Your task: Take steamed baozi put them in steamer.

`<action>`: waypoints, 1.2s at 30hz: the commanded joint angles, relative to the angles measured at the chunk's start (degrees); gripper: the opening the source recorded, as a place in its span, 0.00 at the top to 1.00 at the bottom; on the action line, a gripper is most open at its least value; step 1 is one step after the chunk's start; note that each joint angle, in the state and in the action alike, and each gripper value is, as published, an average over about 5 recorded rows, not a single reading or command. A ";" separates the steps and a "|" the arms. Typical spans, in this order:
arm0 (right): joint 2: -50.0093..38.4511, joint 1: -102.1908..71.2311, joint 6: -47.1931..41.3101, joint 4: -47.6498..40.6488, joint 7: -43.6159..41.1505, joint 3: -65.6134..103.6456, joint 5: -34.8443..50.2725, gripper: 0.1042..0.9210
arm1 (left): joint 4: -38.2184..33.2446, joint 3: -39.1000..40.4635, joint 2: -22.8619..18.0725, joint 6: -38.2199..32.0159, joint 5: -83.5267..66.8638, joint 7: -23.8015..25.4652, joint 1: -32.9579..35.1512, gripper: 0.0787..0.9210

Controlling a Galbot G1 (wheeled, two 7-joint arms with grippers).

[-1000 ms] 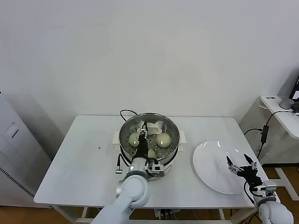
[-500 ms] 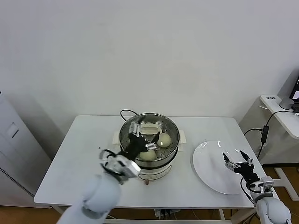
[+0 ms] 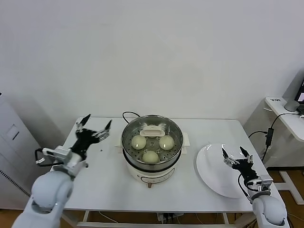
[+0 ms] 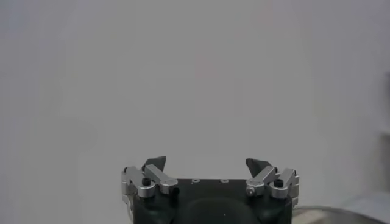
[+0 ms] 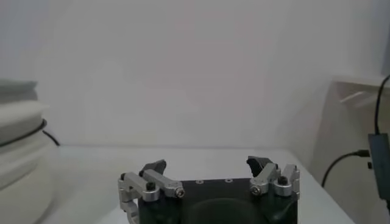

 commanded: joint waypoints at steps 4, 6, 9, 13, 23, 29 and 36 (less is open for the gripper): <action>1.26 -0.34 -1.28 3.66 5.01 -0.08 -1.40 0.12 | 20.04 -5.92 7.16 -4.86 -7.64 -0.79 3.69 0.12; 1.17 -0.78 -1.67 3.95 4.85 -0.06 -1.11 0.12 | 20.99 -4.96 6.92 -5.19 -7.60 -0.52 2.95 0.12; 1.24 -1.33 -1.76 4.12 4.73 0.33 -1.07 0.12 | 22.03 -3.80 6.43 -5.41 -7.08 -0.48 2.30 0.12; 1.31 -2.02 -2.03 4.13 4.44 0.89 -0.84 0.12 | 23.00 -2.52 5.49 -5.81 -5.81 -0.65 2.05 0.12; 1.58 -2.65 -2.90 3.44 3.58 1.35 -1.27 0.12 | 21.34 -0.86 3.80 -5.87 -5.49 -0.87 2.42 0.12; 1.61 -2.38 -3.02 3.07 3.73 1.34 -1.64 0.12 | 20.98 -0.50 2.55 -5.15 -6.35 -0.91 2.29 0.12; 1.54 -2.72 -3.21 2.99 3.79 1.39 -1.64 0.12 | 20.81 -0.53 1.66 -4.67 -7.87 -1.44 1.95 0.12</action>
